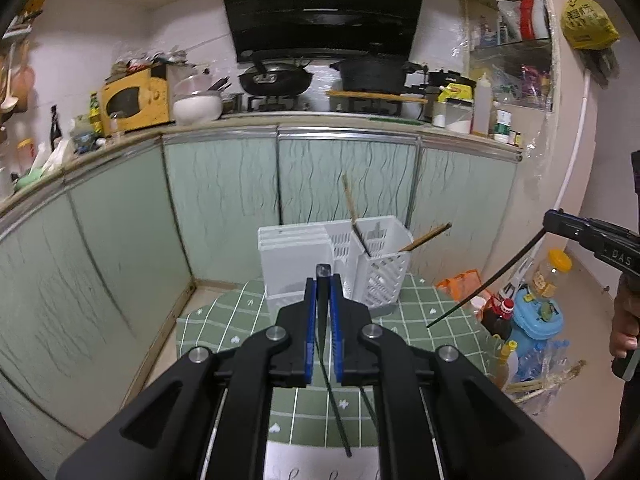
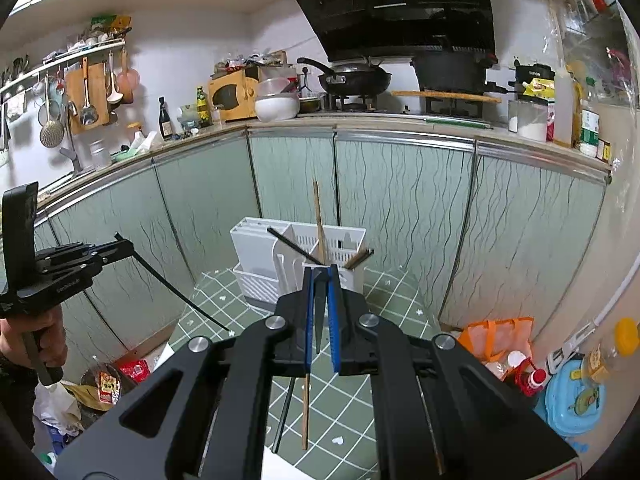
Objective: Organize utensils
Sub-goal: 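Lower the black chopstick into the white holder and open the left gripper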
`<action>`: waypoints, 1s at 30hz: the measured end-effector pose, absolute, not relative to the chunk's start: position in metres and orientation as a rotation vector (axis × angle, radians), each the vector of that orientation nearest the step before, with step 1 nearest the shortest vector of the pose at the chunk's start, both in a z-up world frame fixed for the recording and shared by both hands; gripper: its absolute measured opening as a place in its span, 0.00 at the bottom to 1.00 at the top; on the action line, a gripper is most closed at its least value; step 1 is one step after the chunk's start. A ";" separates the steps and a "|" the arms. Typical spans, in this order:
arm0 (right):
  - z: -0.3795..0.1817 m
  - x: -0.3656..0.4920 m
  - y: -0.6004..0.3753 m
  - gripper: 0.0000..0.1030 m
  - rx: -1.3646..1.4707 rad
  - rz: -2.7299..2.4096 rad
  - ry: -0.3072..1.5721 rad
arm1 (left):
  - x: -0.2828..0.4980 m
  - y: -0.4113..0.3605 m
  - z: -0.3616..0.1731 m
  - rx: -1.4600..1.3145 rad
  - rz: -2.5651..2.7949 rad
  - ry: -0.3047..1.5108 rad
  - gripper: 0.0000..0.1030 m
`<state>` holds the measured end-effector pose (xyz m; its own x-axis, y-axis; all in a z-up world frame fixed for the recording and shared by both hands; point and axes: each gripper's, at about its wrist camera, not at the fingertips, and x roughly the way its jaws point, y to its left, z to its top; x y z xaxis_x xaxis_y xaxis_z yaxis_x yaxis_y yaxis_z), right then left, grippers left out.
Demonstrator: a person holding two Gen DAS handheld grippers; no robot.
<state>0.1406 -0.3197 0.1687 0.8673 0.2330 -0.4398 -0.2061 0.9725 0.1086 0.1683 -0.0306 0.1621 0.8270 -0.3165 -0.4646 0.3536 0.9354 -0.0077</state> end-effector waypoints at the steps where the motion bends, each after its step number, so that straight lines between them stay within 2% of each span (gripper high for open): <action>1: 0.172 0.144 -0.320 0.06 0.059 0.234 0.468 | 0.171 -0.034 0.166 0.084 -0.364 0.474 0.07; 18: 0.224 0.209 -0.329 0.06 0.048 0.275 0.438 | 0.236 -0.081 0.224 0.057 -0.512 0.455 0.07; 30: 0.234 0.276 -0.343 0.06 0.069 0.272 0.449 | 0.291 -0.101 0.236 0.026 -0.550 0.468 0.07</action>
<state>0.2758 -0.3429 0.2341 0.8655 0.2745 -0.4189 -0.2443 0.9616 0.1255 0.2912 -0.1012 0.2363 0.7505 -0.4974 -0.4352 0.5092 0.8549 -0.0989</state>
